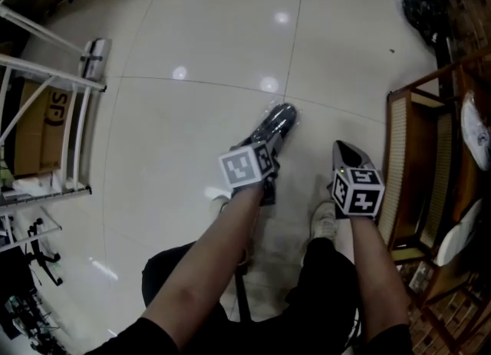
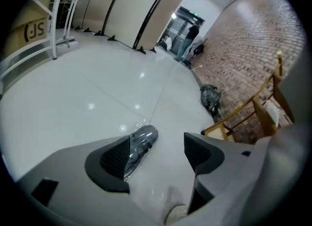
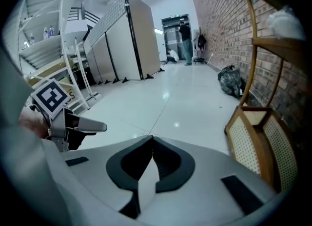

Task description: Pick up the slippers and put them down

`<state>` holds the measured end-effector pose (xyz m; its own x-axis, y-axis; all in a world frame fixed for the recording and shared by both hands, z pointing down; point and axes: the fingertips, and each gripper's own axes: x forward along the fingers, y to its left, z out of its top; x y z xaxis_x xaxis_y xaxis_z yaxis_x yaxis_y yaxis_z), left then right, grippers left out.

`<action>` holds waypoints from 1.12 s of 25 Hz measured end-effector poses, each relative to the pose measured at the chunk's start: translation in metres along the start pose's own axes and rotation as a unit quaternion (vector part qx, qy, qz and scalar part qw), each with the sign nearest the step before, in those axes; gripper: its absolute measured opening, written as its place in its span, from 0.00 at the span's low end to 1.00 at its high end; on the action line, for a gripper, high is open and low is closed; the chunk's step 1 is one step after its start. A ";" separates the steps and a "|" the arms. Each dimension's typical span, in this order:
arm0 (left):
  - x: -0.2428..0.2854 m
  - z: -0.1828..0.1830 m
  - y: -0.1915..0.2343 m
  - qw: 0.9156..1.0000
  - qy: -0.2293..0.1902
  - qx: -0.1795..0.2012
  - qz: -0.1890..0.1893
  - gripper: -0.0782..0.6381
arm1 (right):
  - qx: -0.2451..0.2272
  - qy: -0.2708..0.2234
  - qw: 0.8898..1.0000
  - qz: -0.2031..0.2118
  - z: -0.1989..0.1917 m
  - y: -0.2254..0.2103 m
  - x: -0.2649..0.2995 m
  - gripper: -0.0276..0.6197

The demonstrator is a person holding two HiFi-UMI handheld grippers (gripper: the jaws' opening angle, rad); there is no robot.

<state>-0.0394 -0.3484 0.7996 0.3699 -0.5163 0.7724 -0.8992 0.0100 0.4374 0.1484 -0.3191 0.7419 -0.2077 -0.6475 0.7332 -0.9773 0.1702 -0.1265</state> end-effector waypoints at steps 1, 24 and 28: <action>-0.012 0.016 -0.010 1.000 -0.013 0.018 -0.012 0.60 | 0.000 -0.013 1.000 -0.008 0.012 -0.003 -0.011 0.06; -0.398 0.118 -0.159 0.896 -0.336 0.249 -0.149 0.50 | -0.072 -0.290 0.954 -0.038 0.142 0.076 -0.340 0.06; -0.451 0.098 -0.164 0.866 -0.398 0.263 -0.149 0.34 | -0.088 -0.339 0.936 -0.037 0.123 0.085 -0.395 0.06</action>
<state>-0.0822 -0.2011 0.3344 0.5141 -0.8577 0.0080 -0.8508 -0.5088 0.1316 0.1419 -0.1402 0.3588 -0.1773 -0.9749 0.1348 -0.9803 0.1870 0.0637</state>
